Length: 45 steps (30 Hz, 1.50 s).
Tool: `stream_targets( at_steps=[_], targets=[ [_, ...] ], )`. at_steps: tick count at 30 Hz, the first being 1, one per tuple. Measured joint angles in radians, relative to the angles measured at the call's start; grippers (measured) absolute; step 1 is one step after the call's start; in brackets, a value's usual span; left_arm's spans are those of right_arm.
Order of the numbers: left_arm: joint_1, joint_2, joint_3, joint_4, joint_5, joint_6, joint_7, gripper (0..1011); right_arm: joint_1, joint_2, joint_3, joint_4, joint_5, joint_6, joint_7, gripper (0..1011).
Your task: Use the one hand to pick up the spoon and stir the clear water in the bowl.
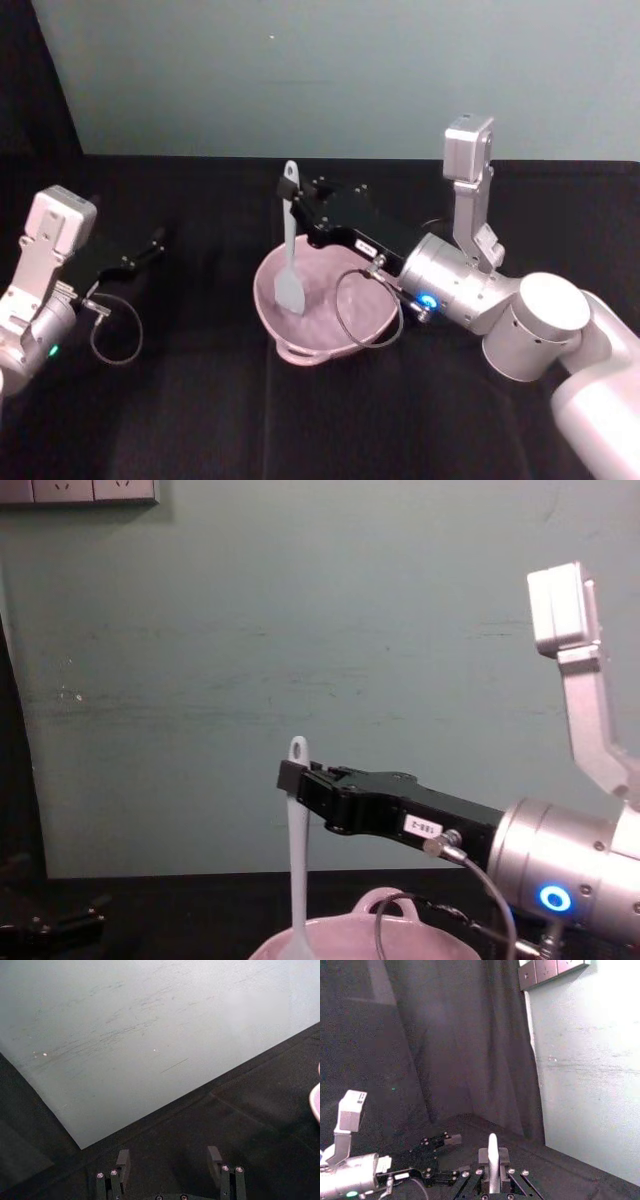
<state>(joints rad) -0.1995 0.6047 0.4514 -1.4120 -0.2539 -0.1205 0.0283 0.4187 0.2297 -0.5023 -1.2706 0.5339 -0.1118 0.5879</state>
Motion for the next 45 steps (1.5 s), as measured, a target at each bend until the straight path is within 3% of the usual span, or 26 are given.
stream_targets(
  at_steps=[10,15,19,26,32,39,45],
  targets=[
    [0.0,0.0,0.0,0.0,0.0,0.0,0.0,1011,0.062,-0.037,-0.002,0.108,-0.007,-0.036,0.004,118],
    [0.0,0.0,0.0,0.0,0.0,0.0,0.0,1011,0.092,-0.039,0.022,0.167,-0.021,-0.058,-0.011,118],
    [0.0,0.0,0.0,0.0,0.0,0.0,0.0,1011,0.093,-0.025,0.045,0.173,-0.027,-0.061,-0.024,118],
    [0.0,0.0,0.0,0.0,0.0,0.0,0.0,1011,0.053,0.019,0.088,0.12,-0.029,-0.053,-0.045,118],
    [0.0,0.0,0.0,0.0,0.0,0.0,0.0,1011,0.011,0.051,0.104,0.056,-0.03,-0.033,-0.052,118],
    [0.0,0.0,0.0,0.0,0.0,0.0,0.0,1011,-0.023,0.065,0.101,-0.006,-0.032,-0.016,-0.052,118],
    [0.0,0.0,0.0,0.0,0.0,0.0,0.0,1011,-0.049,0.062,0.071,-0.054,-0.035,-0.003,-0.044,118]
  ],
)
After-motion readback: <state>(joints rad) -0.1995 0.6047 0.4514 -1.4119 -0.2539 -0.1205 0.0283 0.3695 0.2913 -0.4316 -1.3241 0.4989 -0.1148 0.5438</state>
